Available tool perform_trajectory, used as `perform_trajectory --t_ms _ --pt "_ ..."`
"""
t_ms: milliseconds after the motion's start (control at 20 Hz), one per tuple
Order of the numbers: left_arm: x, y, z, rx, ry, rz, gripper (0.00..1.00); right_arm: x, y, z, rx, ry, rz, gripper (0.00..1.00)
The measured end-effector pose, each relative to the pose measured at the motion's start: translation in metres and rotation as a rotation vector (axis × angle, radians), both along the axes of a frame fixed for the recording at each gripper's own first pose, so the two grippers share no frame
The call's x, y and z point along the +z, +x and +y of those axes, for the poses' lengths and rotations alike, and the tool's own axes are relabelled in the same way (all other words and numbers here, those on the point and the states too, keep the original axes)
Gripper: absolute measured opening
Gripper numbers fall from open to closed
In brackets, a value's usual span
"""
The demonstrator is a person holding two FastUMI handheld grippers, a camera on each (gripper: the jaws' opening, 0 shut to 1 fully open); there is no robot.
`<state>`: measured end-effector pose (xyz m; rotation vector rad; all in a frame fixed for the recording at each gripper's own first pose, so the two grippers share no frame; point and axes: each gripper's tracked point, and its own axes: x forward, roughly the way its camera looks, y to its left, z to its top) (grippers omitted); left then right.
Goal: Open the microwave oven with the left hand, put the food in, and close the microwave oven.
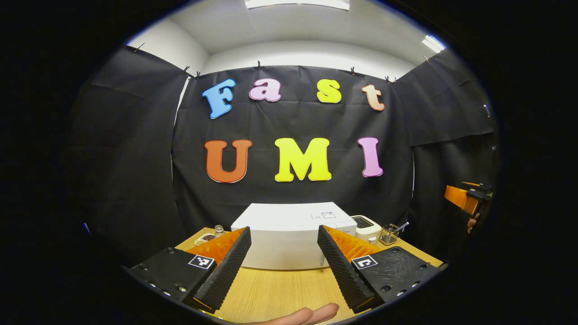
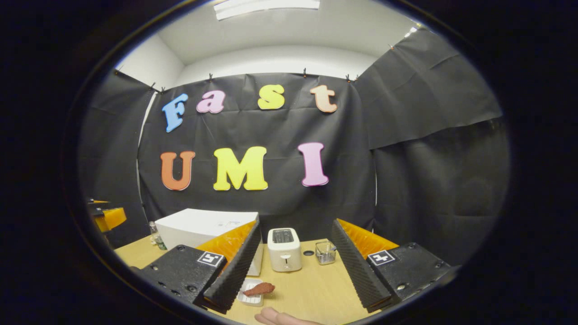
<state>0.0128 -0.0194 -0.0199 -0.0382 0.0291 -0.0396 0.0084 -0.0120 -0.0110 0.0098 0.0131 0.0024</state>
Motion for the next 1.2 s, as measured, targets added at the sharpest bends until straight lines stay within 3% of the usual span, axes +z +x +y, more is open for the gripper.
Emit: perform_trajectory --t_ms 150,350,400,450,500,600,650,850,900,950,1050,1200 --pt "-0.009 0.01 -0.006 -0.006 0.008 -0.013 0.94 -0.002 -0.001 -0.003 0.0 0.001 -0.001 0.9" --pt "-0.038 0.031 -0.035 -0.076 -0.038 0.038 0.94 -0.009 0.001 -0.012 -0.005 -0.003 0.006 0.9" --pt "-0.046 0.037 -0.039 -0.078 -0.031 0.052 0.94 -0.012 0.001 -0.015 -0.006 -0.002 0.011 1.0" --pt "-0.053 0.045 -0.042 -0.08 -0.02 0.061 0.94 -0.014 0.002 -0.019 -0.009 -0.001 0.015 0.9" --pt "-0.061 0.053 -0.048 -0.084 -0.007 0.07 0.94 -0.016 0.002 -0.023 -0.01 0.002 0.016 1.0" --pt "-0.084 0.069 -0.06 -0.095 0.01 0.107 0.94 -0.018 0.003 -0.022 0.012 0.011 0.008 1.0" --pt "-0.095 0.077 -0.068 -0.103 0.011 0.13 0.94 -0.022 0.003 -0.024 0.021 0.011 0.013 0.9" --pt "-0.123 0.11 -0.096 -0.137 -0.01 0.146 0.95 -0.03 0.007 -0.036 0.025 0.017 0.023 0.9" --pt "-0.127 0.119 -0.102 -0.147 -0.022 0.134 0.95 -0.033 0.007 -0.039 0.024 0.015 0.023 1.0" --pt "-0.131 0.128 -0.106 -0.148 -0.042 0.118 0.95 -0.033 0.008 -0.041 0.024 0.014 0.024 0.9" --pt "-0.145 0.146 -0.116 -0.146 -0.079 0.115 0.95 -0.035 0.008 -0.048 0.022 0.015 0.022 0.9" --pt "-0.174 0.169 -0.127 -0.137 -0.05 0.134 0.94 -0.04 0.007 -0.057 0.015 0.011 0.021 0.9"
